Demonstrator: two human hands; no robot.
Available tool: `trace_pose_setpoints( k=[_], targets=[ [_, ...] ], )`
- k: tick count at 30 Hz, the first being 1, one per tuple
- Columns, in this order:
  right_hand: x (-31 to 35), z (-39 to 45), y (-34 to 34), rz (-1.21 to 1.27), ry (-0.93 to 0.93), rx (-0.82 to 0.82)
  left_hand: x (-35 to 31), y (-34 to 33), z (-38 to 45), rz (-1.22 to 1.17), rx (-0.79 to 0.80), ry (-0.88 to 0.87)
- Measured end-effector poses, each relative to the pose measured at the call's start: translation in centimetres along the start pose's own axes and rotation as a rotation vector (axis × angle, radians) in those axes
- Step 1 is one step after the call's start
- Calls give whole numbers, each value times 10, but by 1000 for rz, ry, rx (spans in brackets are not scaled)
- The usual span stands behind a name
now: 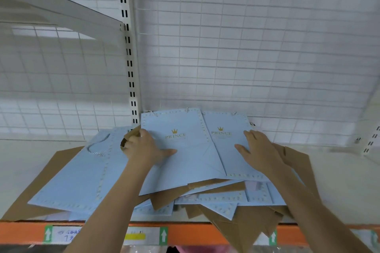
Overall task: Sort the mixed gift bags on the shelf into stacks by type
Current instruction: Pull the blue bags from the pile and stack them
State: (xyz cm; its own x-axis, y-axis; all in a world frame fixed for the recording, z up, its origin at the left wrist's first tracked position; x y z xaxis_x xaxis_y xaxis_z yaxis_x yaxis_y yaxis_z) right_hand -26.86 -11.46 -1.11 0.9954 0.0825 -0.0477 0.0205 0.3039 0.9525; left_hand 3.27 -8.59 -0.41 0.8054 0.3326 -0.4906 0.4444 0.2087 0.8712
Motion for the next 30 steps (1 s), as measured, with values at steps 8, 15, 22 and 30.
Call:
trace_pose_setpoints(
  k=[8,15,22,30],
  targets=[
    [-13,-13,12,-70,13,-11,11,-2,12,-352,14,-10],
    [-20,-1,2,4,-151,204,13,23,-4,-698,-107,-155],
    [-16,13,-7,195,-277,489,14,30,-20,-842,-134,-312],
    [-24,19,17,572,-370,257,-11,29,-23,-1016,-136,-404]
  ],
)
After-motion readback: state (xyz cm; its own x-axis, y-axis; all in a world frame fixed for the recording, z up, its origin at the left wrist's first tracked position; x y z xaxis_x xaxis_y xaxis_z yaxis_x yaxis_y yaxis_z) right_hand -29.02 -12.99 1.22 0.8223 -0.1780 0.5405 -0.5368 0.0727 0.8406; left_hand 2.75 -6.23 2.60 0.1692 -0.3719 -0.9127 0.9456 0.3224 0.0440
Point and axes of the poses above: each hand's wrist, its own z-axis towards the middle knuckle, its own y-axis out of the back of the hand, x = y × z, the point moved 5 cm from there along z, towards the middle knuckle, and after that the axes turned 11 degrees about -z, right-handed, at the moved point
